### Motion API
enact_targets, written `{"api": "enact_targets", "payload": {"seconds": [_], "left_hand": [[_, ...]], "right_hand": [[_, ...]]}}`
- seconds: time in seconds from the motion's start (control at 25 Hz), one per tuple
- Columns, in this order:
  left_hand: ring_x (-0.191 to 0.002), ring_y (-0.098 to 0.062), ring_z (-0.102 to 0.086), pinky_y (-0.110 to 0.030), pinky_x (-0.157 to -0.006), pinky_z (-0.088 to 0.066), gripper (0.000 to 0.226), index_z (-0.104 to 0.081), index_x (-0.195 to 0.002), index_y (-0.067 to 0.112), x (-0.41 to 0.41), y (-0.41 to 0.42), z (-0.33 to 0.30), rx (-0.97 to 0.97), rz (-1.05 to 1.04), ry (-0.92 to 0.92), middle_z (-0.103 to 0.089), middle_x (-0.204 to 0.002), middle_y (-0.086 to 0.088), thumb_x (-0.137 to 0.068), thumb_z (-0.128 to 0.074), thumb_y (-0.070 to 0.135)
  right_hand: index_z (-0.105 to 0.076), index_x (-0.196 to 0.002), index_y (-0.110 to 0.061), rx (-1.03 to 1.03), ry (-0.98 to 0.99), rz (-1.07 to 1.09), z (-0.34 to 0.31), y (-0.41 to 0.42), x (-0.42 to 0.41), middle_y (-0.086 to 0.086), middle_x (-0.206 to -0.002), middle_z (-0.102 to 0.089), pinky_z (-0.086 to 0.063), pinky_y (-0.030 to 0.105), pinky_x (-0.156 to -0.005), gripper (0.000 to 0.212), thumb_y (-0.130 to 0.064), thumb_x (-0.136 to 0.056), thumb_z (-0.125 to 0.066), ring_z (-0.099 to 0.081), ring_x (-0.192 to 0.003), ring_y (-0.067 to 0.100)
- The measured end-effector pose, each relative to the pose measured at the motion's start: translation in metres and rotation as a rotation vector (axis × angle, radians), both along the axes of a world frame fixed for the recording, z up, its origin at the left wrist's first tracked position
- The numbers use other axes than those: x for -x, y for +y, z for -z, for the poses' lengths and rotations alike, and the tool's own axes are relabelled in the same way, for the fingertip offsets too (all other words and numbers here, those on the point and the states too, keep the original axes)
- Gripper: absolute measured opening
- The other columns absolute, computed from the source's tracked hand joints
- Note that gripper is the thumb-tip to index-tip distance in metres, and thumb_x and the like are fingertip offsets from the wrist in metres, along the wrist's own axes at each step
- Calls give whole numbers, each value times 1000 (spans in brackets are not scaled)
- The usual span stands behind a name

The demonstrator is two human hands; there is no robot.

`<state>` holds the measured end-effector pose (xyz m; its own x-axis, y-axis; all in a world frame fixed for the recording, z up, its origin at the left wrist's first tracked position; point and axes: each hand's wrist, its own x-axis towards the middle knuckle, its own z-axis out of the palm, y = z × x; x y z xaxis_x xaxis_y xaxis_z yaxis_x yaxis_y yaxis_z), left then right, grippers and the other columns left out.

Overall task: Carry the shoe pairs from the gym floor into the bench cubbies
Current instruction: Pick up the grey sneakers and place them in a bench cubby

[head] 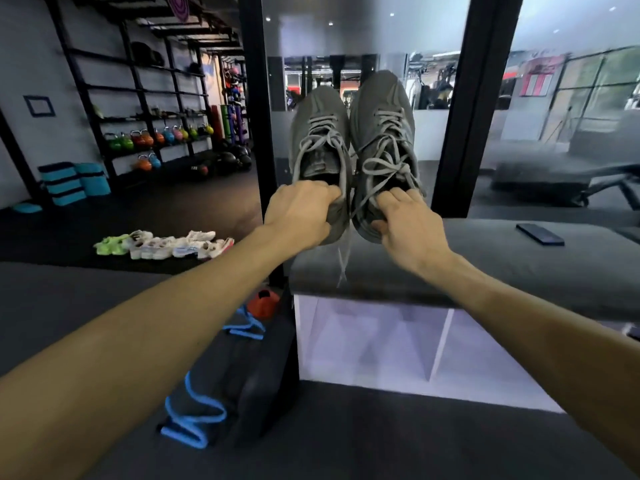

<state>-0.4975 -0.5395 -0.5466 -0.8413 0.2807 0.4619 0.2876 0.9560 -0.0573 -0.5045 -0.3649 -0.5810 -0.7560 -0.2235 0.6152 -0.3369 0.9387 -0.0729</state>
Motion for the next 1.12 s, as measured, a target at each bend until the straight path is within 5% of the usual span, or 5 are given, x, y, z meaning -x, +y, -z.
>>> {"api": "enact_targets", "payload": {"seconds": [0.24,0.52,0.68,1.12], "left_hand": [[-97,-28,-58,-30,-66,-33,21,-59,-98,18,-36,-25,168,-9,96,-49,-60,-103,-1,-79,-66,18],[-92,-30,-58,-33,-63,-35,23,-45,-77,22,-73,-47,282,-75,121,-203,-60,-94,-1,-76,-67,17],[-95,-29,-58,-33,-65,-38,16,-53,-87,20,-78,-45,332,-53,103,-262,-60,-98,0,-78,-67,16],[-99,-27,-58,-33,-69,-40,22,-59,-102,14,66,-13,448,-13,71,-404,-59,-105,-2,-82,-66,11]], "right_hand": [[-49,-102,-11,11,-113,25,165,-20,-46,6,-113,-52,-40,38,-64,15,-17,-90,-55,-43,-108,30],[-50,-103,-13,25,-302,49,270,-46,-99,3,-115,-52,-41,38,-67,16,-21,-91,-54,-41,-110,27],[-50,-102,-13,16,-359,36,320,-44,-108,3,-111,-54,-44,39,-71,16,-20,-89,-55,-44,-108,27],[-51,-105,-13,50,-587,110,424,-25,30,3,-116,-54,-40,35,-69,19,-20,-88,-52,-44,-110,26]]}}
